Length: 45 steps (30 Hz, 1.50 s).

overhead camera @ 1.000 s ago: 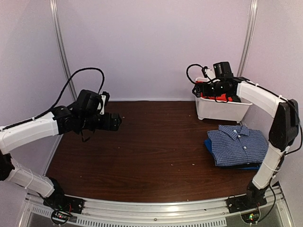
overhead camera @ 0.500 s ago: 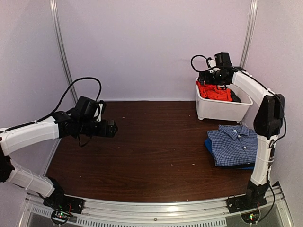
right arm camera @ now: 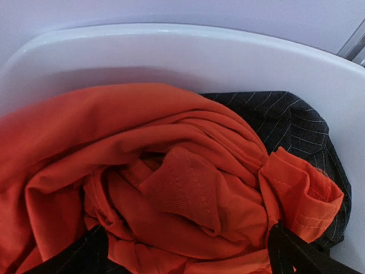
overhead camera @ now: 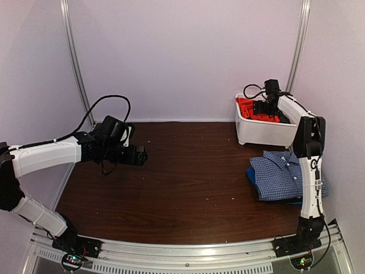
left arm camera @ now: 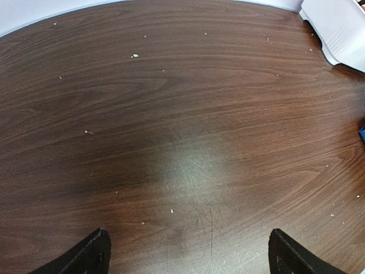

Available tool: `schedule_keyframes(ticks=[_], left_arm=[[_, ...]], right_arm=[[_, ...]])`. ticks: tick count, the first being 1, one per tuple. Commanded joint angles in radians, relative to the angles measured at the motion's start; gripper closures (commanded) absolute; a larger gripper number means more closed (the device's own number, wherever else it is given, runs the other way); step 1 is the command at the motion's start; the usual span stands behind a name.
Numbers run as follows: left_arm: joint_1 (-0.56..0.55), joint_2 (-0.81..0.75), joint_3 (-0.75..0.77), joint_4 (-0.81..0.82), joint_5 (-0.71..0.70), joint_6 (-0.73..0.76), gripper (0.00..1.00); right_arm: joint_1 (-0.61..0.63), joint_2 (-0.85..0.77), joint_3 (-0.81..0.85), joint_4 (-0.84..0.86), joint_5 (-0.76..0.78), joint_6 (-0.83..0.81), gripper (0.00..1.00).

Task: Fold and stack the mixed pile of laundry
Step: Pick up the crumpled T-shirt from the bin, then place the crumpled T-shirt at the center of the board.

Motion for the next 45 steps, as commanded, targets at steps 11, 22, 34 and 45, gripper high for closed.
schedule_keyframes(ticks=[11,22,34,45], left_arm=[[0.011,0.012,0.046,0.039,0.021,0.012,0.02],[0.015,-0.001,0.039,0.073,0.017,-0.004,0.02],[0.098,-0.043,0.008,0.122,0.078,-0.025,0.02],[0.244,-0.134,-0.054,0.147,0.165,-0.06,0.02]], right_arm=[[-0.005,-0.029,0.126,0.056,0.035,-0.02,1.0],[-0.001,-0.349,0.044,0.141,-0.292,0.099,1.0],[0.111,-0.53,0.056,0.326,-0.682,0.3,1.0],[0.501,-0.46,0.236,0.477,-0.808,0.436,1.0]])
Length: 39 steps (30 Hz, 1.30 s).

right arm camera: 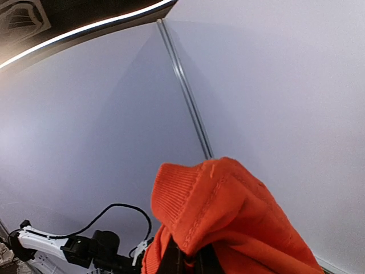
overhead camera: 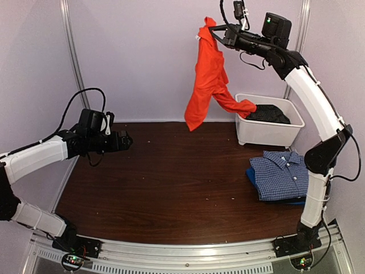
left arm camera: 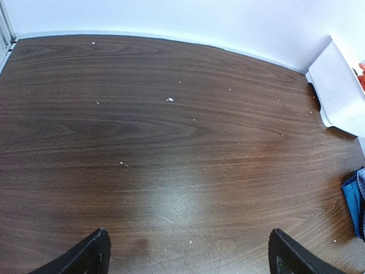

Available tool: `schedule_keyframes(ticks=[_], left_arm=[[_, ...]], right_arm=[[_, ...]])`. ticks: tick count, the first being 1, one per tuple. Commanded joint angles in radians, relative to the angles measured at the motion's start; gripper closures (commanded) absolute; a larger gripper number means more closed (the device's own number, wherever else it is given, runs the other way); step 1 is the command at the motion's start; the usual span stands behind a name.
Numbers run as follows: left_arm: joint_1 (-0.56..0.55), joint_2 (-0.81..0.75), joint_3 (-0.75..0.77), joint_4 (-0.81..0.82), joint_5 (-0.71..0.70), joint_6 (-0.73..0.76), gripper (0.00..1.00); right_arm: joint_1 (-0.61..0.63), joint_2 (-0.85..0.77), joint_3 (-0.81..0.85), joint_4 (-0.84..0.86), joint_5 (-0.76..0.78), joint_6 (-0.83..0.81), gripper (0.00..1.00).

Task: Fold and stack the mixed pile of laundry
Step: Place the crumpled T-shirt at the center of the board, then adjust the crumpled T-shirt at the center of the board.

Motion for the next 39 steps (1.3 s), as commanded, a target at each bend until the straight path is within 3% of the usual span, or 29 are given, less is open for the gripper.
schedule_keyframes(ticks=[1,6,10,12,15,17,19,22,29,39], left_arm=[[0.059,-0.055,-0.029,0.048,0.057,-0.024,0.02],[0.095,-0.092,-0.038,0.032,0.06,-0.02,0.03],[0.117,-0.111,-0.05,0.032,0.062,-0.019,0.02],[0.119,-0.114,-0.051,0.027,0.07,-0.013,0.02],[0.119,-0.13,-0.067,0.025,0.095,0.005,0.02],[0.119,-0.142,-0.081,0.026,0.125,0.028,0.02],[0.118,-0.148,-0.092,0.019,0.151,0.048,0.02],[0.087,-0.147,-0.109,-0.013,0.142,0.08,0.02],[-0.055,-0.093,-0.161,-0.058,0.052,0.09,0.03],[-0.066,0.049,-0.249,-0.031,0.014,-0.009,0.09]], right_arm=[[0.131,0.005,0.123,0.21,-0.108,0.118,1.0],[0.094,-0.026,0.1,0.259,-0.101,0.156,1.0],[-0.002,-0.05,-0.08,0.238,-0.109,0.172,1.0],[-0.057,-0.062,-0.184,0.104,-0.071,0.095,0.67],[-0.078,-0.189,-0.509,0.028,0.113,-0.034,0.25],[-0.078,-0.269,-0.693,0.063,0.161,-0.081,0.14],[-0.073,-0.305,-0.767,0.01,0.221,-0.131,0.09],[-0.066,-0.329,-0.824,-0.075,0.234,-0.192,0.08],[-0.028,-0.384,-1.032,-0.086,0.177,-0.233,0.13],[0.132,-0.38,-1.273,-0.102,0.19,-0.258,0.2]])
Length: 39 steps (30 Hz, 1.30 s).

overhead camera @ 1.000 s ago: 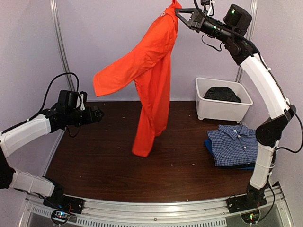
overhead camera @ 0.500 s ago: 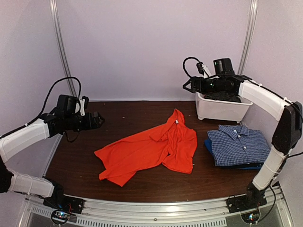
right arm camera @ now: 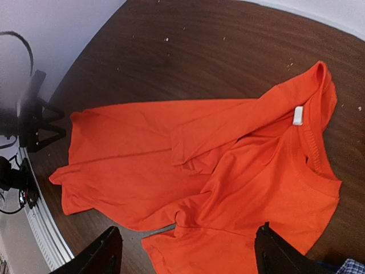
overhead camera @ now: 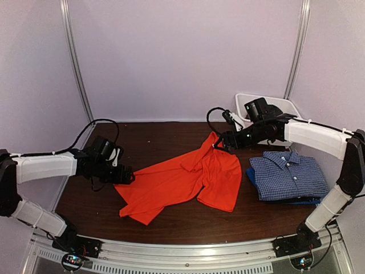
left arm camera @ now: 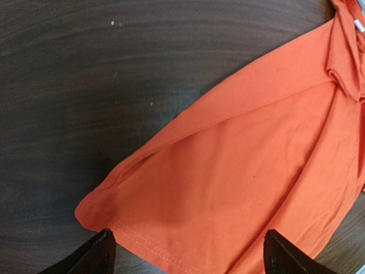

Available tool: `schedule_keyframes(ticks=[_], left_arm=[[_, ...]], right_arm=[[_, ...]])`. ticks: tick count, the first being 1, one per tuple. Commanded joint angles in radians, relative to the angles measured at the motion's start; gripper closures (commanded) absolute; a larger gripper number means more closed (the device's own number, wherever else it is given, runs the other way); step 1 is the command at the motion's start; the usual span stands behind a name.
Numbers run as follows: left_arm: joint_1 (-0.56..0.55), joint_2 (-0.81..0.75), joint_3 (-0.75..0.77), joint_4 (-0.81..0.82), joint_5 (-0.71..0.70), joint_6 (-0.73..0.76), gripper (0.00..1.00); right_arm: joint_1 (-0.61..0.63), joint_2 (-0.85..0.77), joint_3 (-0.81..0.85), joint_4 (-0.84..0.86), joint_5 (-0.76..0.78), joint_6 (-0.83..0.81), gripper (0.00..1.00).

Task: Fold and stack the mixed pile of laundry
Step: Adjust the crumpled T-shirt at the center of the board.

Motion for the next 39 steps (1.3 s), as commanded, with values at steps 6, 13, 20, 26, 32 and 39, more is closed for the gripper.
schedule_keyframes(ticks=[6,13,20,26,32,39], left_arm=[[0.003,0.181,-0.004,0.107,0.014,-0.073,0.16],[0.083,0.401,0.118,0.114,0.027,-0.107,0.35],[0.25,0.525,0.246,0.11,0.031,-0.092,0.44],[0.367,0.553,0.319,0.106,0.037,-0.07,0.43],[0.356,0.281,0.234,0.093,0.072,0.017,0.18],[0.327,-0.072,0.001,0.025,0.111,-0.063,0.15]], right_arm=[[0.109,0.019,-0.246,0.092,-0.033,0.035,0.22],[0.125,0.099,-0.378,0.206,-0.084,0.067,0.24],[0.12,0.173,-0.478,0.256,-0.055,0.074,0.28],[0.093,0.128,-0.525,0.227,-0.007,0.068,0.3],[0.118,-0.1,-0.478,0.118,-0.017,0.045,0.32],[0.226,-0.192,-0.488,0.006,0.134,0.073,0.35]])
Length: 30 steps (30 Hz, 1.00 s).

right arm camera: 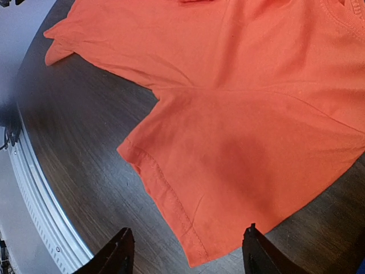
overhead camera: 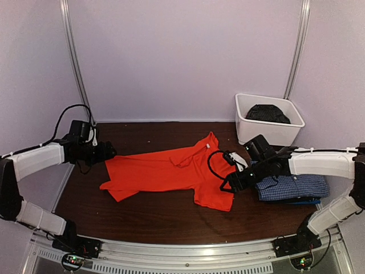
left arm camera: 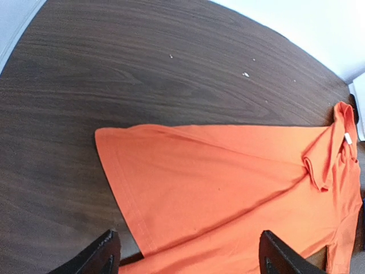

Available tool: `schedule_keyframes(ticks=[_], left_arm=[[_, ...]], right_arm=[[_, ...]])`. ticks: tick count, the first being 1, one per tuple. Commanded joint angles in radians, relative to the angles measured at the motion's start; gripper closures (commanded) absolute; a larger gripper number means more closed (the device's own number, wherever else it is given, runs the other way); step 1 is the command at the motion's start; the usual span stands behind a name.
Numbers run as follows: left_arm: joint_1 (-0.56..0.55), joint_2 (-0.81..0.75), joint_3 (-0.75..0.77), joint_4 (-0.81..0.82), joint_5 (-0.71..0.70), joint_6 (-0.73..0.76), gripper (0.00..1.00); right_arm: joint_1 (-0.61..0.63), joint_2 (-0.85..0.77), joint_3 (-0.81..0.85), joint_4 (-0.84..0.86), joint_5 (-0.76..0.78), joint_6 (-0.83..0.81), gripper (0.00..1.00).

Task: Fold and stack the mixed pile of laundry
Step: Adjust the crumpled T-shirt at the center of the board, then pick up the crumpled T-shirt from the center of the board.

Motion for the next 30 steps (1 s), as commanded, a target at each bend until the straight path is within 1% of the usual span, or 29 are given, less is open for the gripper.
schedule_keyframes(ticks=[1,3,5,9,12,14,19,22,25,28,30], left_arm=[[-0.003,-0.151,-0.13,-0.082,0.023,-0.04,0.15],[-0.004,-0.208,-0.159,-0.118,0.01,-0.057,0.15],[-0.006,-0.251,-0.192,-0.127,0.019,-0.083,0.15],[-0.022,-0.295,-0.23,-0.167,0.002,-0.116,0.16],[-0.05,-0.313,-0.264,-0.18,-0.016,-0.152,0.16],[-0.066,-0.319,-0.291,-0.18,-0.028,-0.188,0.17],[-0.078,-0.338,-0.331,-0.177,-0.045,-0.244,0.17],[-0.085,-0.358,-0.333,-0.177,-0.066,-0.252,0.17],[-0.087,-0.365,-0.329,-0.187,-0.079,-0.248,0.18],[-0.094,-0.363,-0.324,-0.201,-0.101,-0.236,0.19],[-0.095,-0.346,-0.325,-0.207,-0.128,-0.229,0.21]], right_arm=[[0.083,-0.027,-0.016,-0.101,0.141,0.025,0.37],[0.116,-0.009,-0.018,-0.139,0.193,0.066,0.42],[0.137,0.0,-0.029,-0.151,0.228,0.117,0.45],[0.147,-0.03,-0.087,-0.116,0.249,0.216,0.46],[0.145,-0.028,-0.109,-0.107,0.288,0.247,0.46],[0.144,-0.007,-0.113,-0.078,0.284,0.262,0.46],[0.142,0.036,-0.134,0.024,0.229,0.336,0.5],[0.142,0.051,-0.148,0.075,0.202,0.376,0.51],[0.145,0.075,-0.159,0.081,0.197,0.39,0.54],[0.148,0.085,-0.181,0.091,0.199,0.407,0.64],[0.15,0.091,-0.194,0.105,0.192,0.414,0.74]])
